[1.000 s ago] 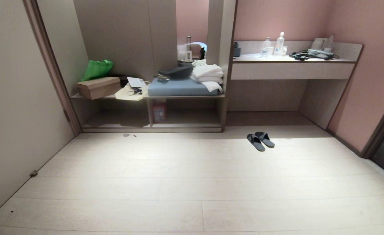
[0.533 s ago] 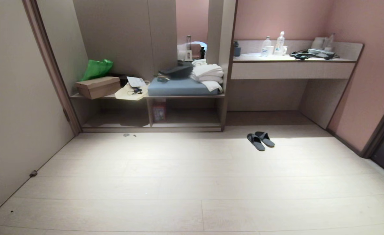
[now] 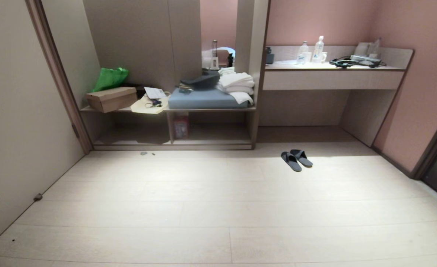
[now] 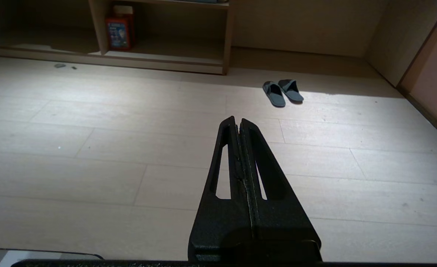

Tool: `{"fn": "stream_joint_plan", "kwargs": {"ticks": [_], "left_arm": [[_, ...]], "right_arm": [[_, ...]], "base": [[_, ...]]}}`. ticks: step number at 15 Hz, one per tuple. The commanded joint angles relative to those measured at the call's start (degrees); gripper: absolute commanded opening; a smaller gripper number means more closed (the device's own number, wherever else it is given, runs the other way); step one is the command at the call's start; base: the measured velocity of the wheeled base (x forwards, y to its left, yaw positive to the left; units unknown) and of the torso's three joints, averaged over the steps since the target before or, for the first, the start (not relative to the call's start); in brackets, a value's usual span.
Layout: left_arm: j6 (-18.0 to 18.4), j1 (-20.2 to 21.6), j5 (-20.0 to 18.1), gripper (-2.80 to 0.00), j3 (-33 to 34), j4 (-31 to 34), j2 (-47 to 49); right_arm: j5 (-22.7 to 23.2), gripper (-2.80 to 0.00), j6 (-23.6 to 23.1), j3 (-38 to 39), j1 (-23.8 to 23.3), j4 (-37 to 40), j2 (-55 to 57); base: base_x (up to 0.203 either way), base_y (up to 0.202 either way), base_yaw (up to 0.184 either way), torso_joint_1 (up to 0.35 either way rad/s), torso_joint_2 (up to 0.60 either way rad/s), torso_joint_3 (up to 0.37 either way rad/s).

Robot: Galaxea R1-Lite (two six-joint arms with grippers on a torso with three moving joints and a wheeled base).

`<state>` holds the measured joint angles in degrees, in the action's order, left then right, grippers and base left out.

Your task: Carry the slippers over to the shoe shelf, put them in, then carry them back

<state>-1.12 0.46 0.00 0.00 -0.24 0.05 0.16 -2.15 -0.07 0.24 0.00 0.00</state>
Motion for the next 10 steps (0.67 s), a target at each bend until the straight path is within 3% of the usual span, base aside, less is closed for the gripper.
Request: {"fn": "stream_joint_plan", "kwargs": {"ticks": [1,10], "left_arm": [[-0.02,-0.02,0.0,-2.8,0.0,-0.02,0.04],[-0.02,0.05,0.0,-2.8,0.0,-0.02,0.04]], "right_arm": [[0.02,-2.8,0.06,0.06,0.02,-0.09,0.09],[0.02,-2.8,0.13,-0.01,0.02,-0.09,0.09]], "base": [[0.0,0.0,0.0,0.0,0.0,0.0],[0.0,0.0,0.0,0.0,0.0,0.0]]}}
